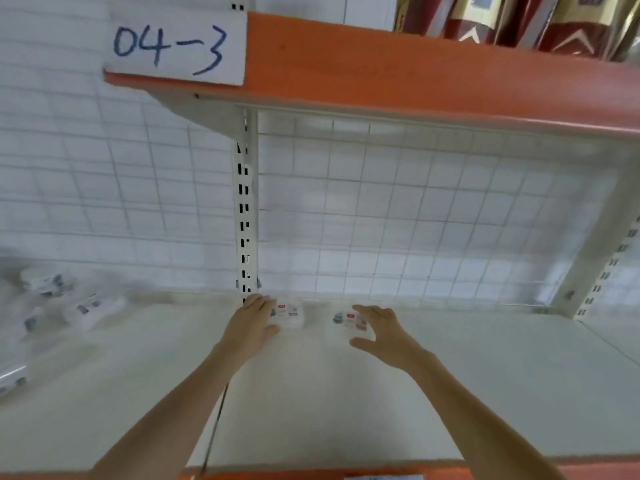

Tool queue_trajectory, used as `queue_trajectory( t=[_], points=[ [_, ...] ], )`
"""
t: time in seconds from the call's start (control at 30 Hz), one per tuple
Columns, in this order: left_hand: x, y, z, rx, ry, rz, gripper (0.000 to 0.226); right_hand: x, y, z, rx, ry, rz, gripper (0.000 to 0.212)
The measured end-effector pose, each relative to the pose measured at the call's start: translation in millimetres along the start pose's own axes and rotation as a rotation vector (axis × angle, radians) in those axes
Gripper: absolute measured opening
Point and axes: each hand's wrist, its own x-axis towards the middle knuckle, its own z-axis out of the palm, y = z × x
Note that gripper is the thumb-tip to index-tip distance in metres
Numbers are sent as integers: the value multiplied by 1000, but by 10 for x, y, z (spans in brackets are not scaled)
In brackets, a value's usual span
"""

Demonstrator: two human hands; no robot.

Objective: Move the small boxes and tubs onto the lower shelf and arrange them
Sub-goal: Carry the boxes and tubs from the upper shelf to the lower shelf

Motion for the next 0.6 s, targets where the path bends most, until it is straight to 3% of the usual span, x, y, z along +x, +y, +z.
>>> queue_trajectory(
  t=[0.1, 0.3, 0.6],
  points=[
    [5, 64, 39, 49, 52, -123, 39, 246, 98, 126, 81, -22, -33, 63],
    [-6, 82, 120, -43, 144, -253, 31, 568, 2, 403, 272, 135, -67, 37],
    [2, 66, 154, -152, 224, -371, 31, 740, -166, 593, 279, 185, -72, 35]
  ],
)
